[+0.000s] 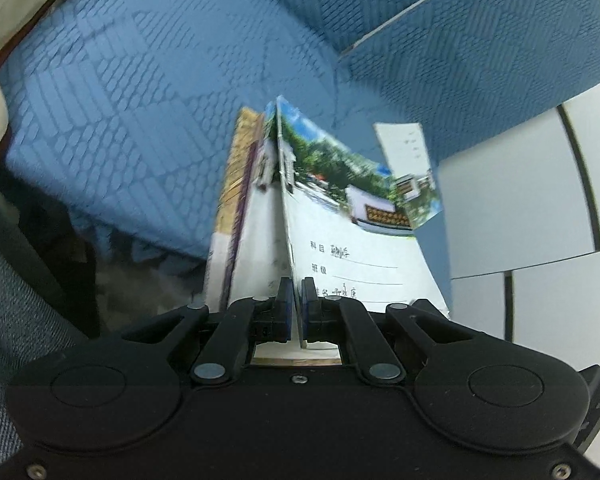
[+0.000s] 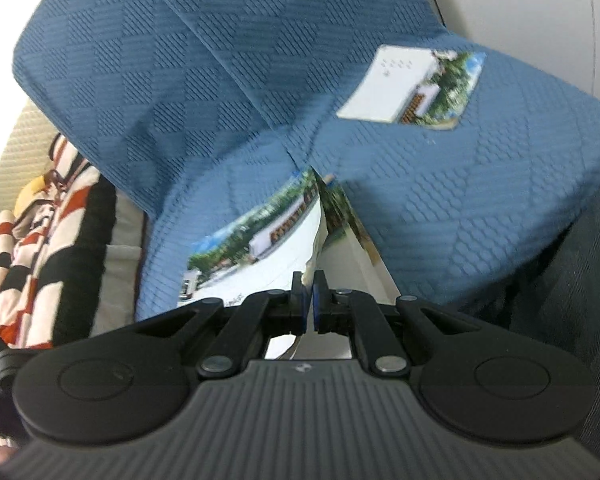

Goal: Organize objects
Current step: 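Lift the pinched postcards with both grippers and carry them onto the book stack, then open both grippers to release the postcards and withdraw them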

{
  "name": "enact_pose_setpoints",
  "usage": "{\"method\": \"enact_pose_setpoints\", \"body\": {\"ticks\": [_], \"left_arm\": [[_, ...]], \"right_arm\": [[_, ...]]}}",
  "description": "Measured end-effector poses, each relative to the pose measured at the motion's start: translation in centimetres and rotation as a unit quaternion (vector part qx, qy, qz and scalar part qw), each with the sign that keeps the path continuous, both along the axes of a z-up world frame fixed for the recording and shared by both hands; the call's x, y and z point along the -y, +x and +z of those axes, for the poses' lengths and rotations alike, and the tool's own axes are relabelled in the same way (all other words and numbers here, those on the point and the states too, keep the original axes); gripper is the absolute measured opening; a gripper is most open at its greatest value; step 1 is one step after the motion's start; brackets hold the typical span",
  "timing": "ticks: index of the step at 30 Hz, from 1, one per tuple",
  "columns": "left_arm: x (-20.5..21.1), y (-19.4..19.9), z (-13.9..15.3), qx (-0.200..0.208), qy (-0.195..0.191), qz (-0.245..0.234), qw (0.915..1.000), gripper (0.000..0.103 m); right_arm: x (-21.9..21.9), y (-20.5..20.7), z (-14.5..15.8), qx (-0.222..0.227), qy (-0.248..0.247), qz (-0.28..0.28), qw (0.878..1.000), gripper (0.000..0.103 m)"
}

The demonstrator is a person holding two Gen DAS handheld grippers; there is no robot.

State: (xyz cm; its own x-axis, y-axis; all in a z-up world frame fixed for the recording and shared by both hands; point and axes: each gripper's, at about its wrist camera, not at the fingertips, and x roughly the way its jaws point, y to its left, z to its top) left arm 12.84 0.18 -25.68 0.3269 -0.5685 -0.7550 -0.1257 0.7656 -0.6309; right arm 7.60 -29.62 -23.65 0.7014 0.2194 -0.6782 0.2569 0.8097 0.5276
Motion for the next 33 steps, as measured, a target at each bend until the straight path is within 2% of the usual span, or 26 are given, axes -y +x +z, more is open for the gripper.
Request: {"method": "enact_pose_setpoints", "body": {"ticks": [6, 9, 13, 16, 18, 19, 22, 26, 33], "left_arm": [[-0.1, -0.1, -1.2, -0.014, 0.014, 0.002, 0.9998, 0.003], [0.1, -0.2, -1.5, -0.016, 0.017, -0.001, 0.9997, 0.003], [0.7, -0.1, -1.1, -0.013, 0.025, -0.007, 0.9996, 0.004], [1.0, -0.1, -0.4, -0.008, 0.031, -0.009, 0.9995, 0.009], [1.2, -0.1, 0.3, 0.001, 0.037, -0.011, 0.9993, 0.009], [1.3, -0.2, 0.8, 0.006, 0.043, -0.012, 0.9990, 0.010], [1.5, -0.4, 2.5, 0.024, 0.051, -0.013, 0.9983, 0.019], [2.2, -0.9, 5.5, 0.060, 0.065, -0.016, 0.9960, 0.020], [3.5, -2.3, 11.0, 0.119, 0.080, -0.021, 0.9894, 0.026]], "right_arm": [[0.2, 0.3, -2.2, -0.034, -0.010, 0.004, 0.999, 0.006], [0.0, 0.3, -2.9, -0.038, -0.010, 0.005, 0.999, 0.007], [-0.1, 0.3, -3.0, -0.038, -0.011, 0.007, 0.999, 0.009], [0.0, 0.3, -3.0, -0.045, -0.005, 0.006, 0.999, 0.012], [0.2, 0.5, -3.0, -0.059, -0.002, 0.009, 0.998, 0.018], [0.3, 0.6, -2.9, -0.066, 0.000, 0.010, 0.998, 0.026], [0.8, 0.2, -2.1, -0.058, 0.010, 0.004, 0.998, 0.067], [1.6, -0.5, 0.4, -0.028, -0.006, 0.006, 1.000, 0.069], [2.9, -1.6, 6.6, 0.041, -0.053, 0.029, 0.997, 0.069]]}}
